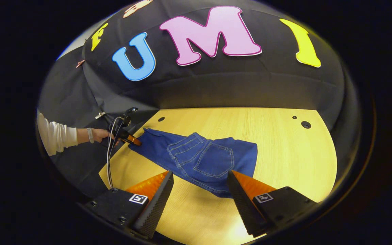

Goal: Grasp the waist and the cuffs of the jeans and fold them to make the two legs overlap; first hold the waist and fold one-third of the jeans toward the cuffs, then hold the cuffs and fold the remaining one-third in the same direction to finish folding.

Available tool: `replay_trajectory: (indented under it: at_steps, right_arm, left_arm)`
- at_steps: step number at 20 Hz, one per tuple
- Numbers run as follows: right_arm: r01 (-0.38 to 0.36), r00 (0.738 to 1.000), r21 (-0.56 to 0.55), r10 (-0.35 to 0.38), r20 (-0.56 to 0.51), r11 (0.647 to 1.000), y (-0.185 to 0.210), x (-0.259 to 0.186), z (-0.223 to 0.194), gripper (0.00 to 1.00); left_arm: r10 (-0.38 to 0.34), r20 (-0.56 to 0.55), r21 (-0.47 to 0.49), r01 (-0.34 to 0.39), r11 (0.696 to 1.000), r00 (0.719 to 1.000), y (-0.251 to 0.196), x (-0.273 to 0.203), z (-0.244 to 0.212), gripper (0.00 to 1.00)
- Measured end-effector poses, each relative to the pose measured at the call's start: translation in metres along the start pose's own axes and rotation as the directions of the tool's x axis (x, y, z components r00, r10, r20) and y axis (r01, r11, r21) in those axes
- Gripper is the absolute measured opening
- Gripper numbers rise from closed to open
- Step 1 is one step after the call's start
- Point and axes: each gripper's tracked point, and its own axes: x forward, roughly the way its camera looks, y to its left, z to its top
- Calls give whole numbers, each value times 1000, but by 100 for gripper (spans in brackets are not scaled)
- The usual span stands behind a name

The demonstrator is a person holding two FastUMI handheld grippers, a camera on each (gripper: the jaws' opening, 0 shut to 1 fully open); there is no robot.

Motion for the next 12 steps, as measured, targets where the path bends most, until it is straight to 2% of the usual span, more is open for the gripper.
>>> replay_trajectory:
  at_steps: [2,4,6,9,12]
  right_arm:
    - [-14,1000,23,14,16,1000,3,-1,7,97]
    - [-17,1000,27,16,26,999,4,-5,11,97]
    - [-1,999,20,1,33,1000,-3,-10,14,97]
    - [14,999,16,-15,52,1000,-10,-20,19,97]
    - [18,997,19,-20,69,1000,-14,-26,24,97]
  left_arm:
    - [16,1,-28,-16,999,1000,-2,4,-1,17]
    - [32,-26,-57,-33,998,999,-2,0,-5,9]
    - [17,-32,-70,-19,997,999,-12,-18,-1,7]
    - [-80,55,-7,80,997,995,-53,-71,25,6]
    - [-206,168,50,200,979,964,-113,-144,60,6]
